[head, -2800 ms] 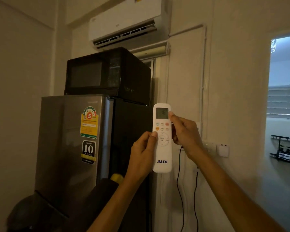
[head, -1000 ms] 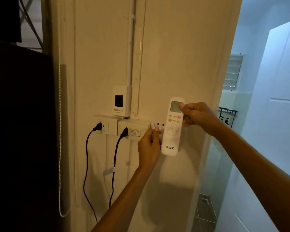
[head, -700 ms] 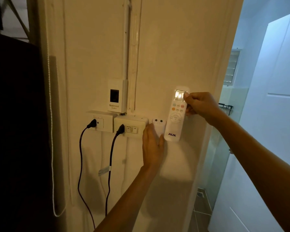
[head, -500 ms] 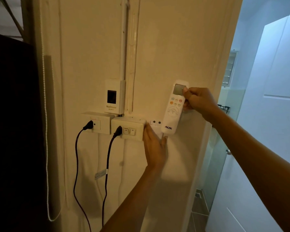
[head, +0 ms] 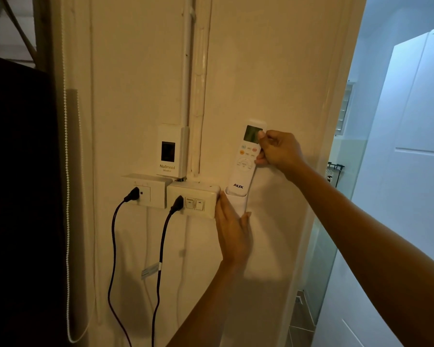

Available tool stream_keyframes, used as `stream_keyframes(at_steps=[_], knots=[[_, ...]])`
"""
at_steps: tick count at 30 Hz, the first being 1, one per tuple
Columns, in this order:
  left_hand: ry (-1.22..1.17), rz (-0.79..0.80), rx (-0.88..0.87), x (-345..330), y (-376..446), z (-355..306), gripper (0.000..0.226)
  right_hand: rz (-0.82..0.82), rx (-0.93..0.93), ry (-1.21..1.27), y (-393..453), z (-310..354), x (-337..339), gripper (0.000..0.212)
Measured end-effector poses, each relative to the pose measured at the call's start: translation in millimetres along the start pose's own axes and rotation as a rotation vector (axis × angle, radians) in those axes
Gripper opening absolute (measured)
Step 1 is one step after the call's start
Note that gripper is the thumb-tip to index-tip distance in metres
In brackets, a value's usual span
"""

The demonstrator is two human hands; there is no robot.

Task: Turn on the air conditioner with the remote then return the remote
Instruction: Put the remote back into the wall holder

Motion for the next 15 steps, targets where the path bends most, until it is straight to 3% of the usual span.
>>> stream_keyframes(at_steps=[9, 15], knots=[[-0.030, 0.051, 0.017, -1.1, 0.3, 1.2, 0.081, 0.070, -0.067, -0.024, 1.0, -10.7, -7.8, 0.037], [-0.017, 0.049, 0.016, 0.3, -1.0, -0.4, 0.080, 0.093, 0.023, -0.046, 3.5, -6.0, -8.2, 0.025]])
Point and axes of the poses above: each hand's wrist, its own y-axis towards the middle knuckle, its own x-axis out of the back of the hand, z = x × y, the point moved 1 cm from there along y, towards the middle knuckle, and after that the axes turned 10 degrees about y, right-handed, at the moved point
